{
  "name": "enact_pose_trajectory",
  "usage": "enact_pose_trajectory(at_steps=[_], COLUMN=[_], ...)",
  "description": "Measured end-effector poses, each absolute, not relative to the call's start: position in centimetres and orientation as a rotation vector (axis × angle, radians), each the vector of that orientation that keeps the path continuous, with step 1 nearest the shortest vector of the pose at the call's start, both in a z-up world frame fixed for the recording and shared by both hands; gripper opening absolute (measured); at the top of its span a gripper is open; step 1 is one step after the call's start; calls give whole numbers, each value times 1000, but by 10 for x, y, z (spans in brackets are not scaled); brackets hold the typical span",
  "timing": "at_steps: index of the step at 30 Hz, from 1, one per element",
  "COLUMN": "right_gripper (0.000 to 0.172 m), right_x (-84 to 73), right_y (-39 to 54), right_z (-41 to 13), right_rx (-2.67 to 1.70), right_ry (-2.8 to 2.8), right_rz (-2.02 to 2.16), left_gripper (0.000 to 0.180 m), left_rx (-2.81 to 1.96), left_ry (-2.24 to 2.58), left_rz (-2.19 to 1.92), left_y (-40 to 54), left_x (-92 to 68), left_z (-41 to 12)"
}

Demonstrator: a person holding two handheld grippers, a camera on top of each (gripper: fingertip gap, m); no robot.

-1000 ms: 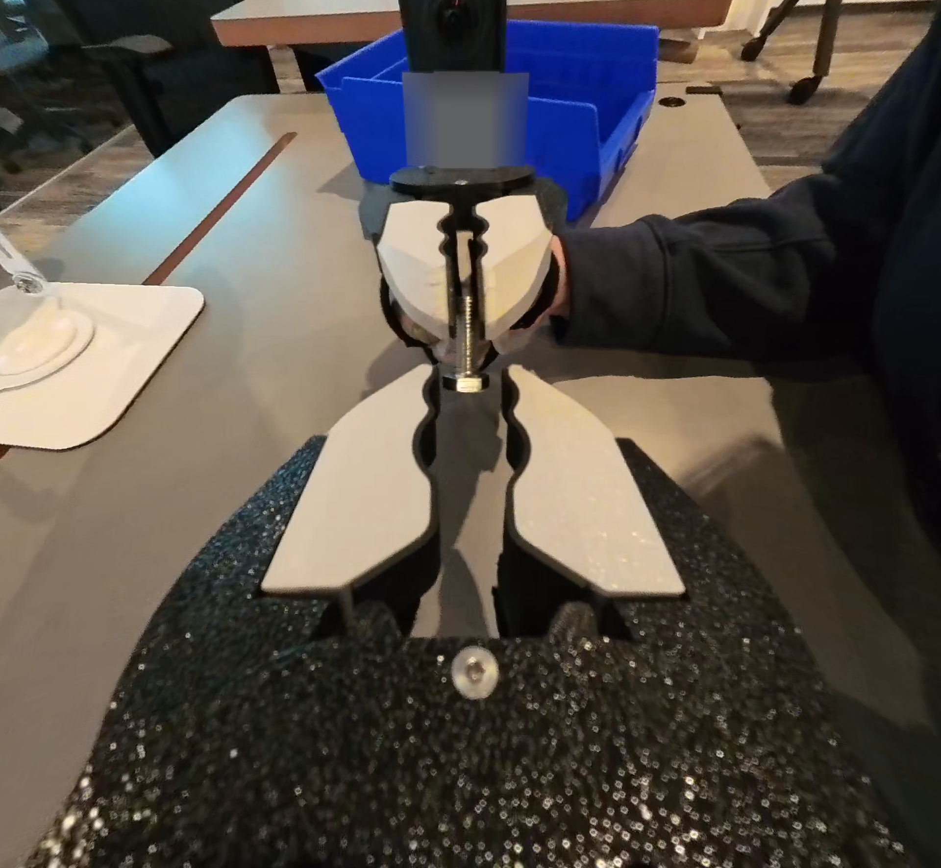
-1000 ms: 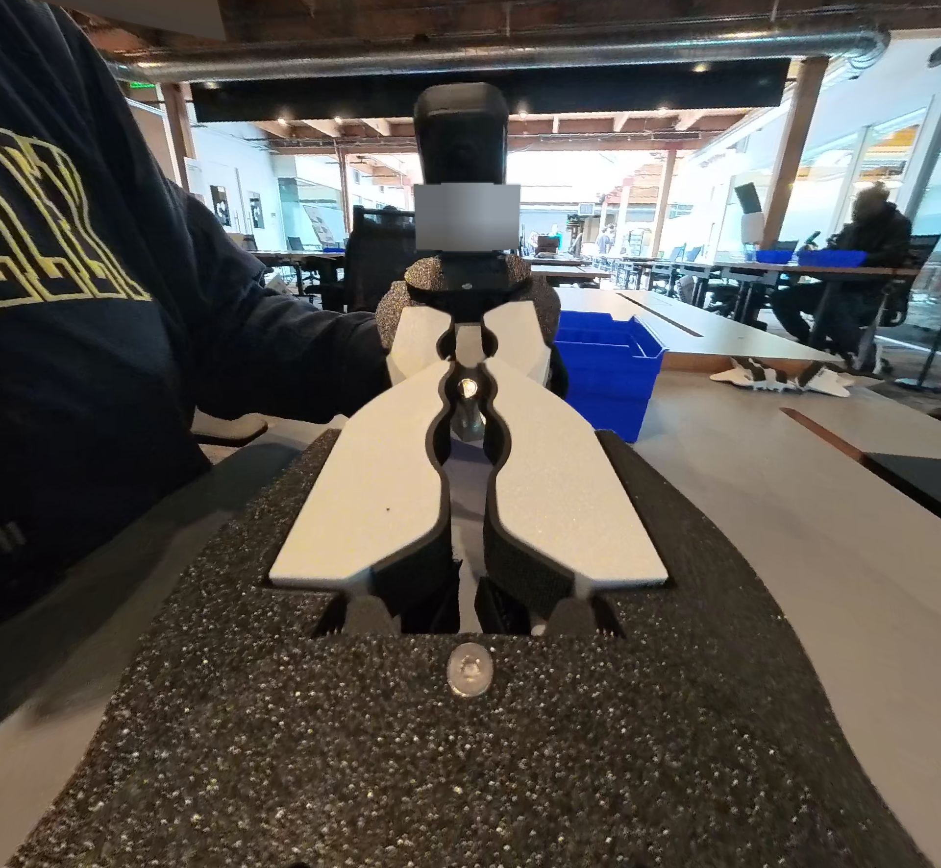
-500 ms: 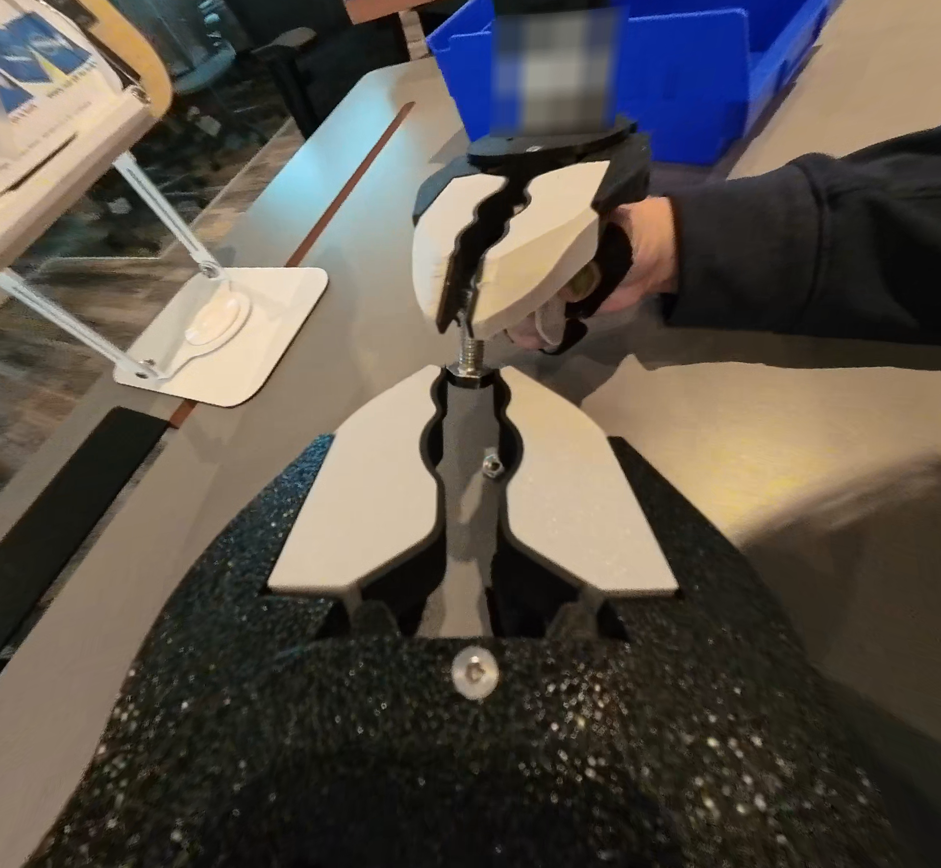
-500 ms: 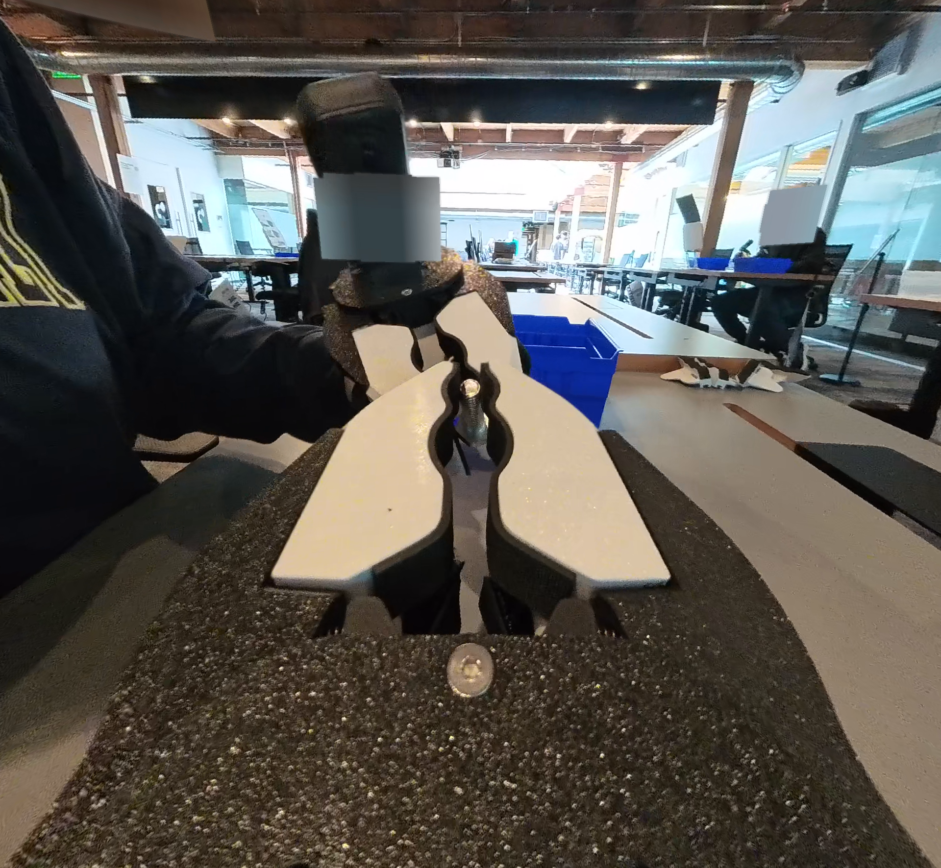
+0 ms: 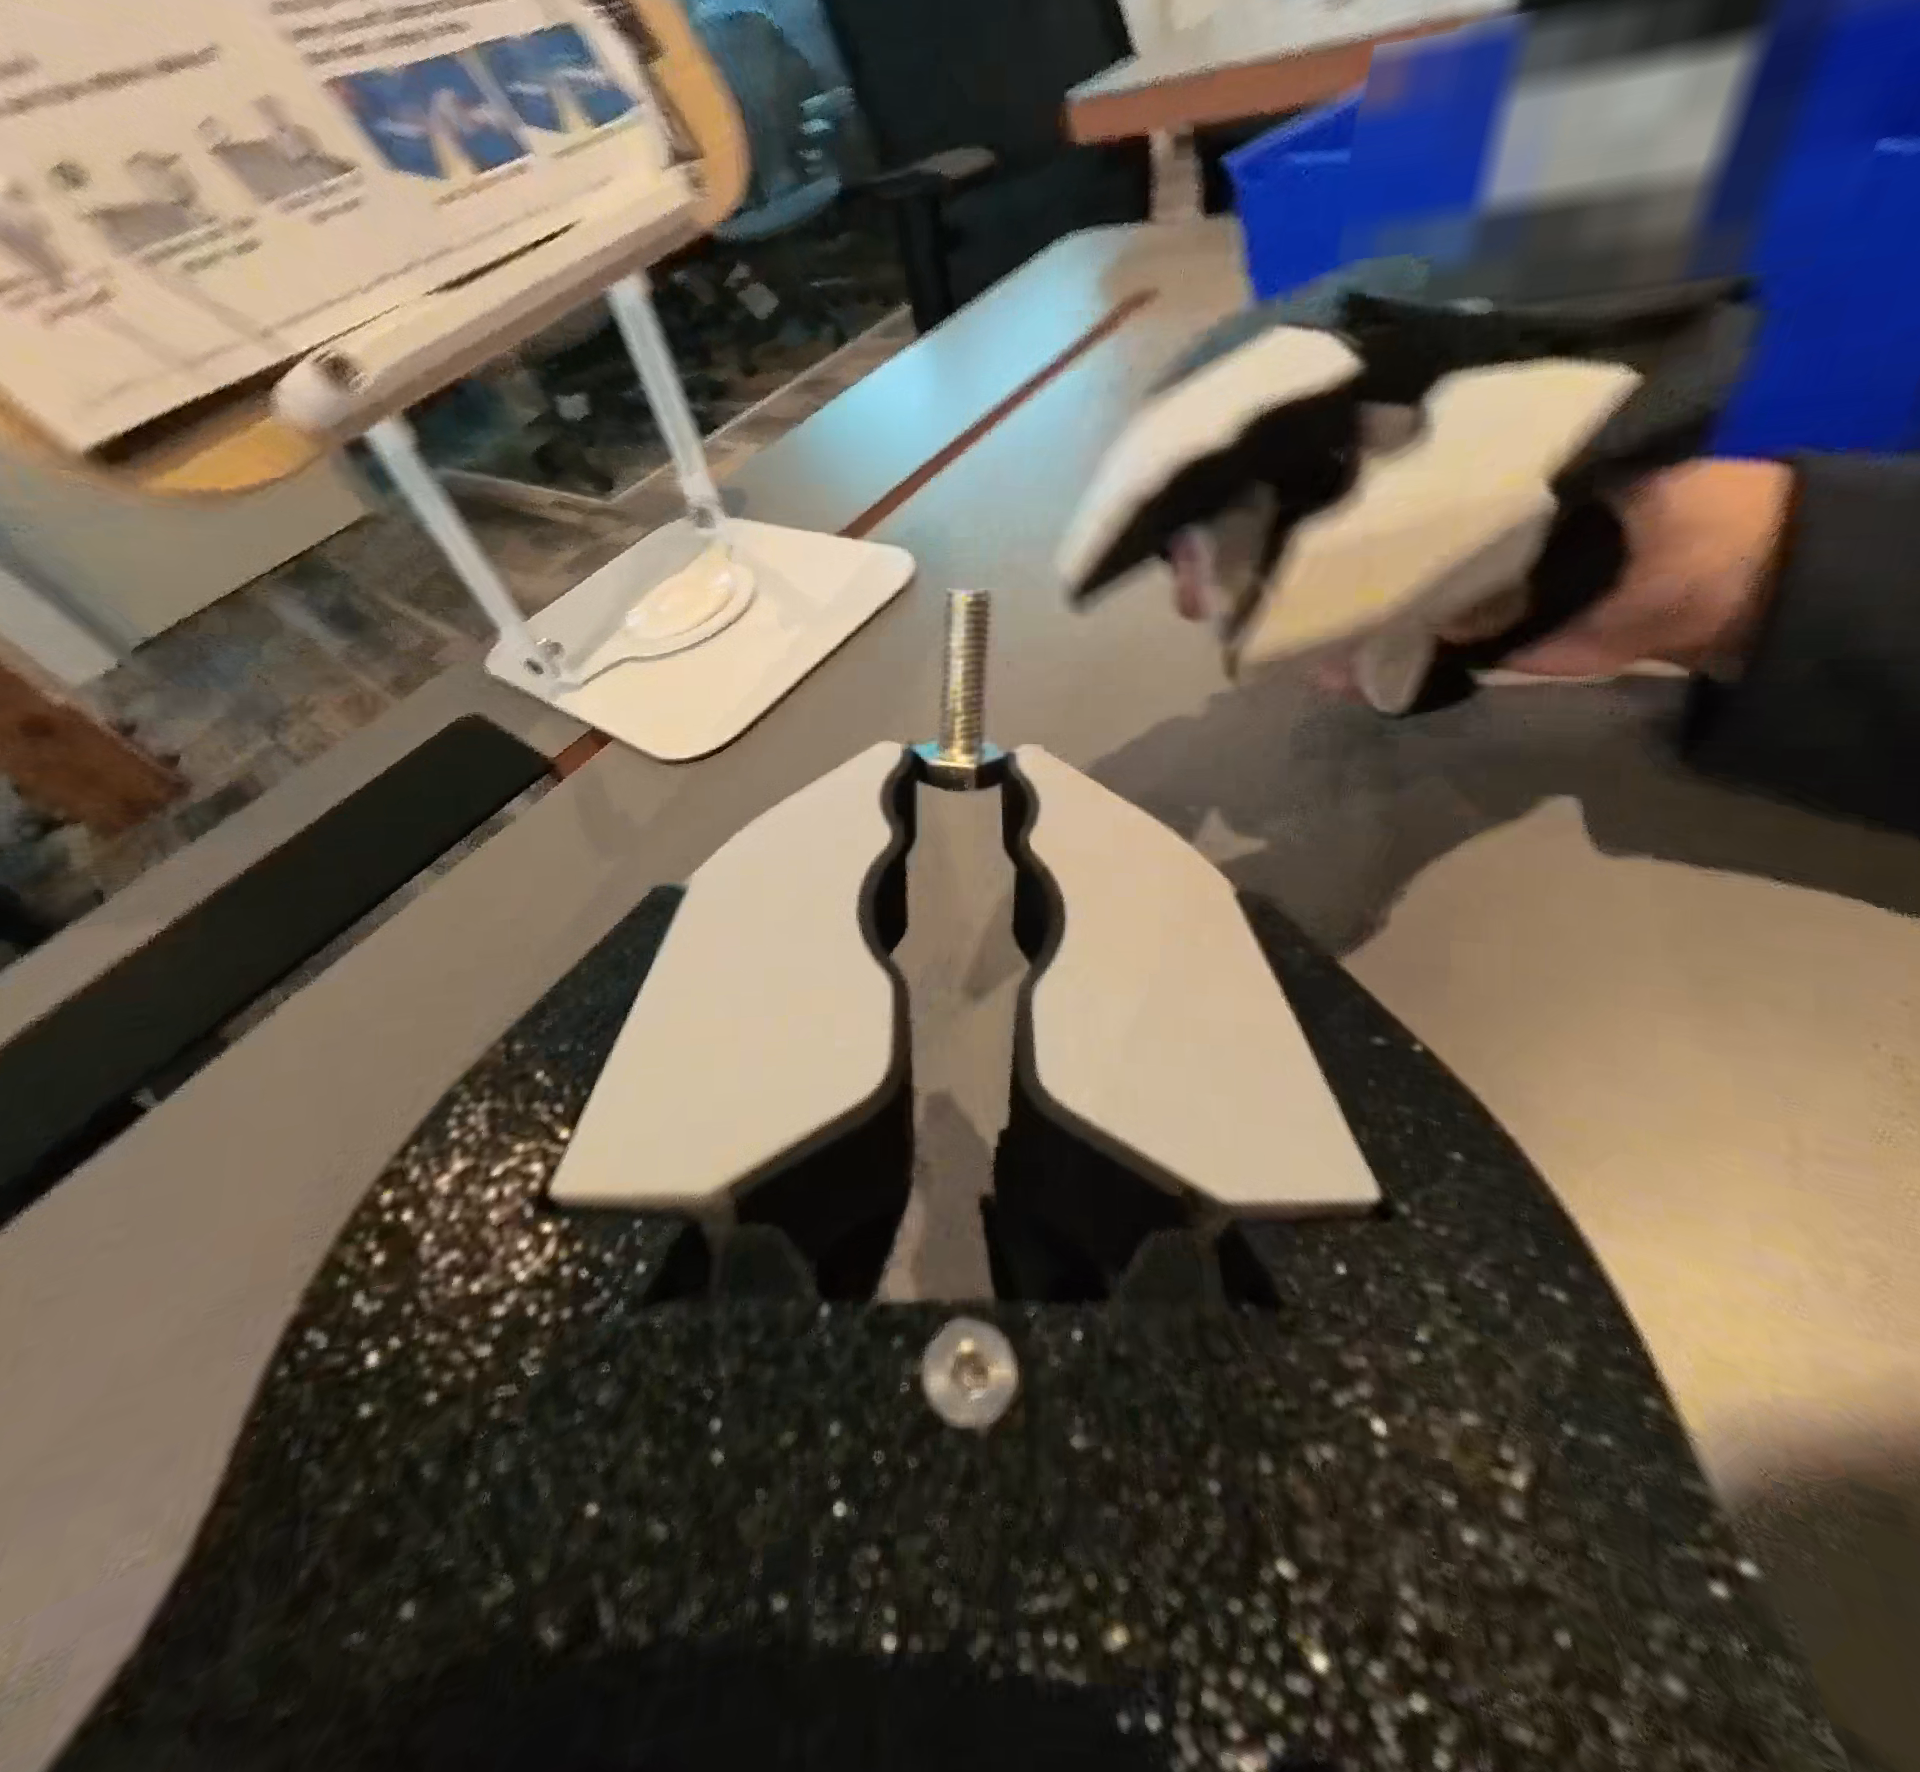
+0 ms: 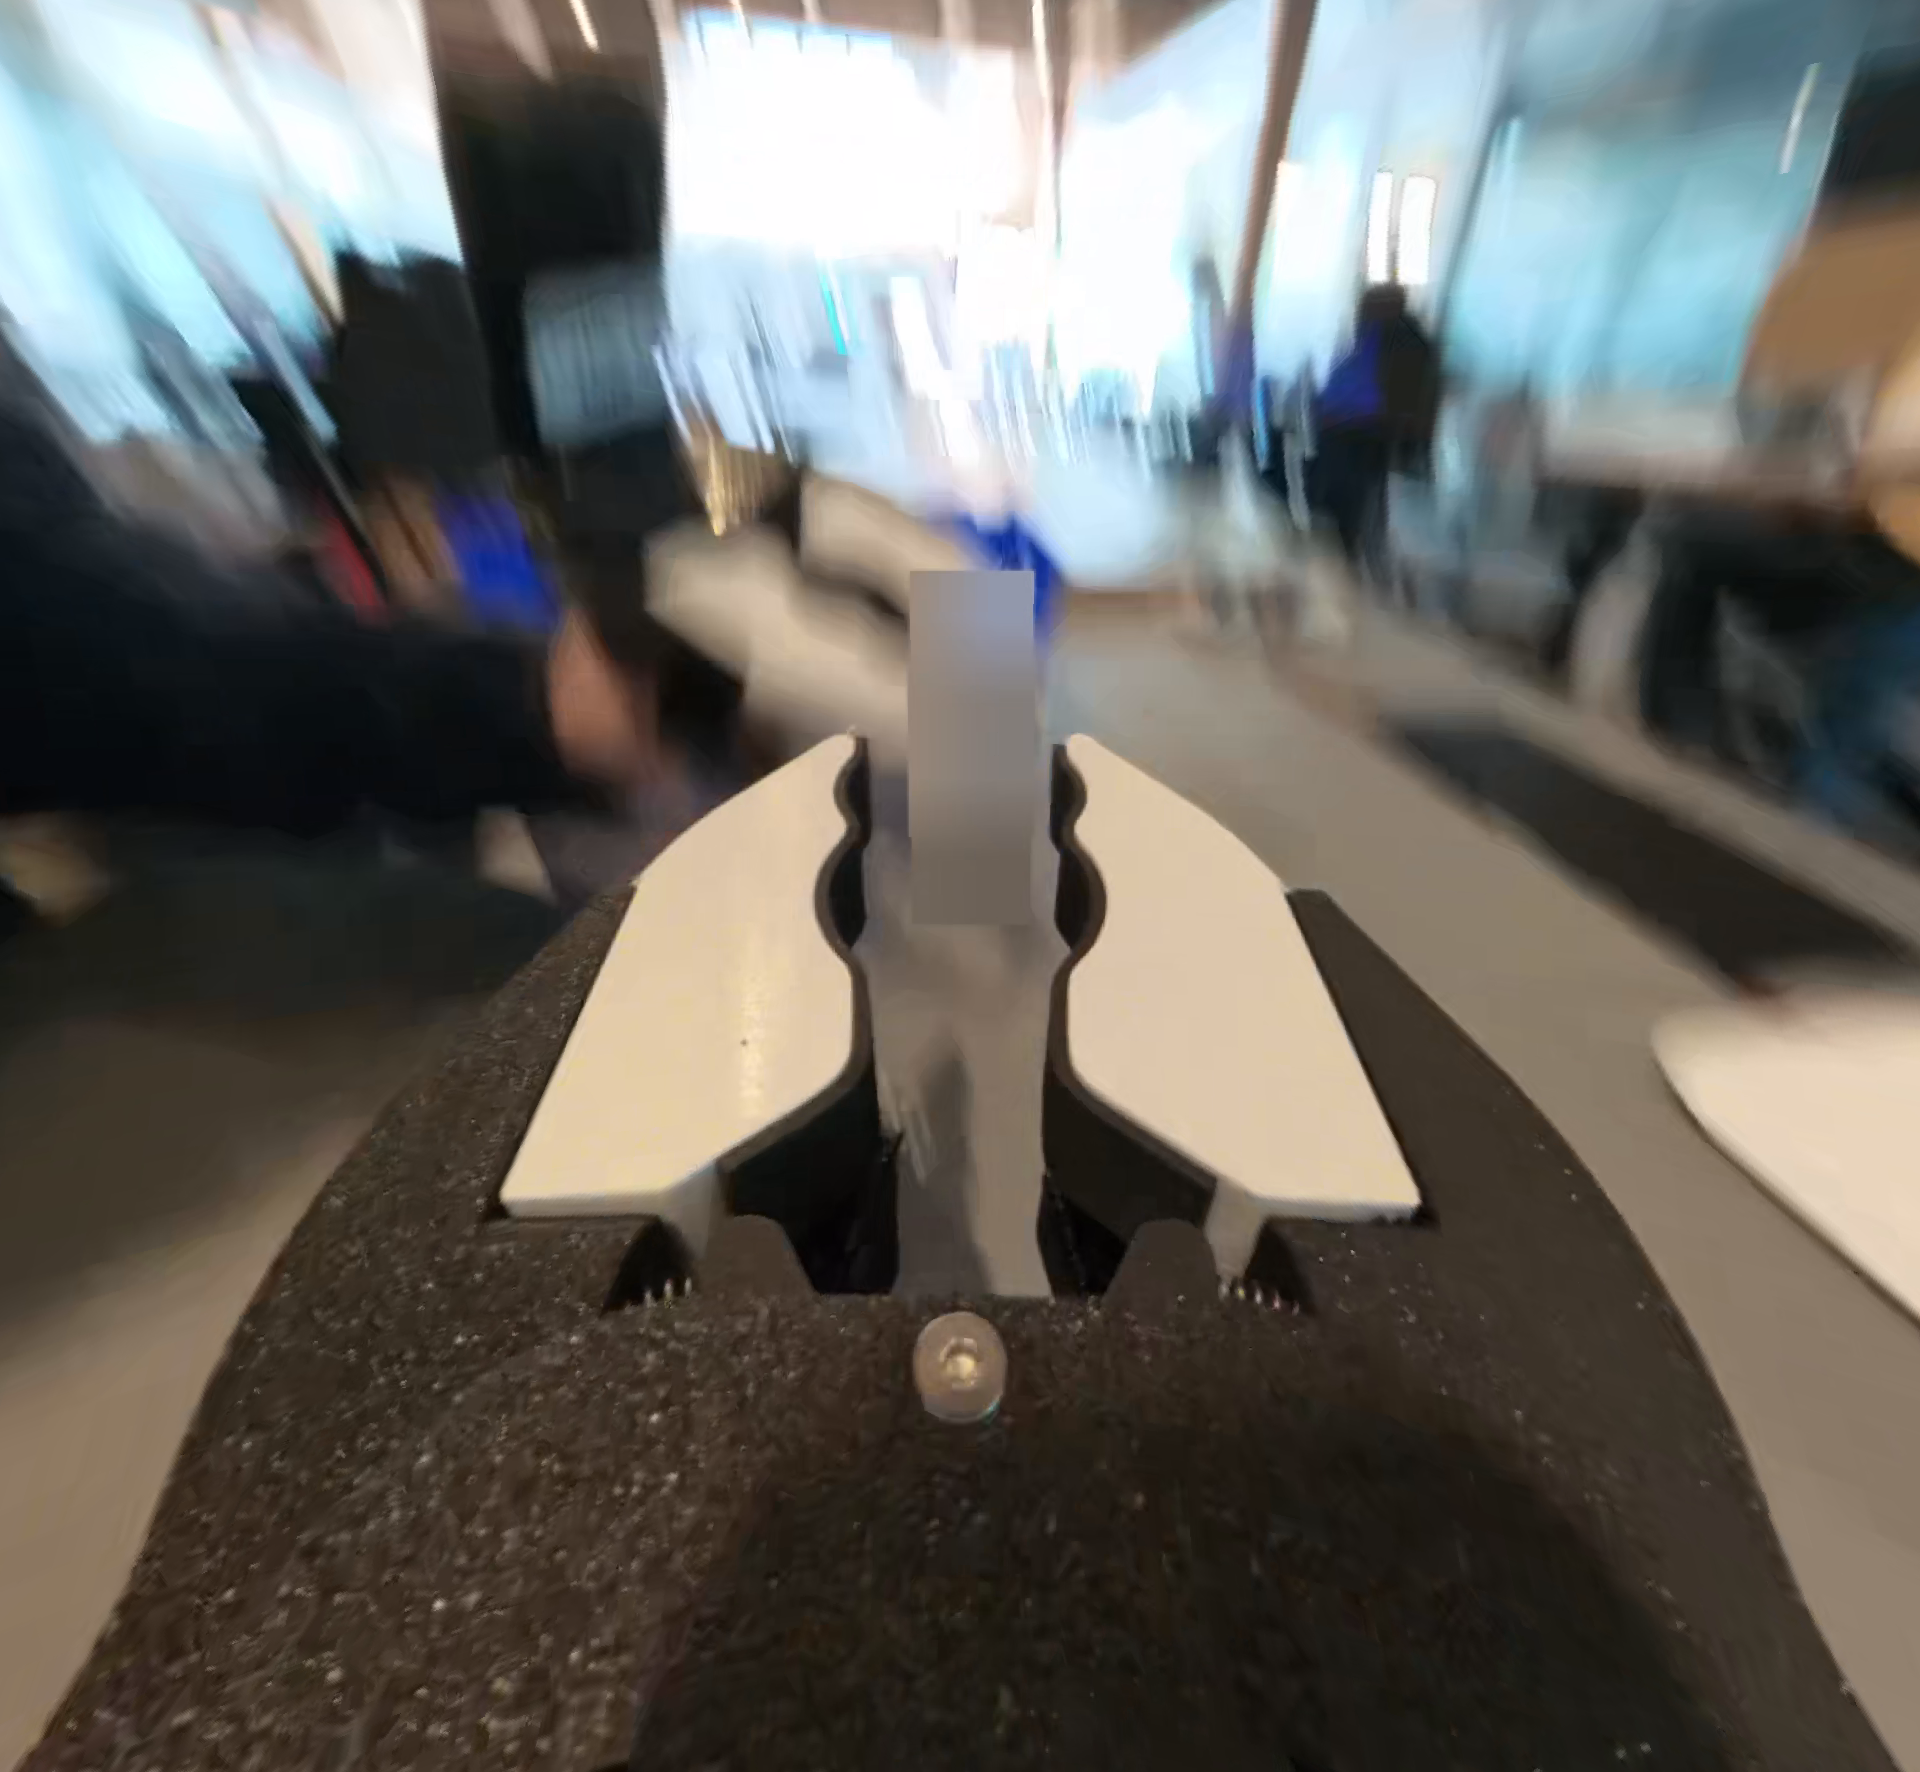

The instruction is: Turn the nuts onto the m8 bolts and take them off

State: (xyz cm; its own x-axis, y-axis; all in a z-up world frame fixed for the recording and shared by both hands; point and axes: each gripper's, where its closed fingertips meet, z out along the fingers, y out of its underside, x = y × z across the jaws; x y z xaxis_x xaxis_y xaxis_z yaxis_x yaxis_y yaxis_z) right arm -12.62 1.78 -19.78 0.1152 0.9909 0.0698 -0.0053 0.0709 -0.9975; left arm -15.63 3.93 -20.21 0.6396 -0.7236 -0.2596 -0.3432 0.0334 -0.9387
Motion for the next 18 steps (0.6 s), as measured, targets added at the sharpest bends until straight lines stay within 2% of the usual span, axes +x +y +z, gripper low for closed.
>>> enact_pose_trajectory(at_steps=[4,18], right_gripper=[33,24], right_x=[-120,-139], right_y=[27,10], right_z=[-273,-312], right_rx=[-1547,-1640], right_ry=[-1444,-1723], right_rz=[782,693], left_gripper=[15,15], left_rx=[-1613,-1458], left_ry=[765,776], left_rz=[-490,-704], left_y=[67,65], left_x=[-162,-160], left_z=[-221,-211])
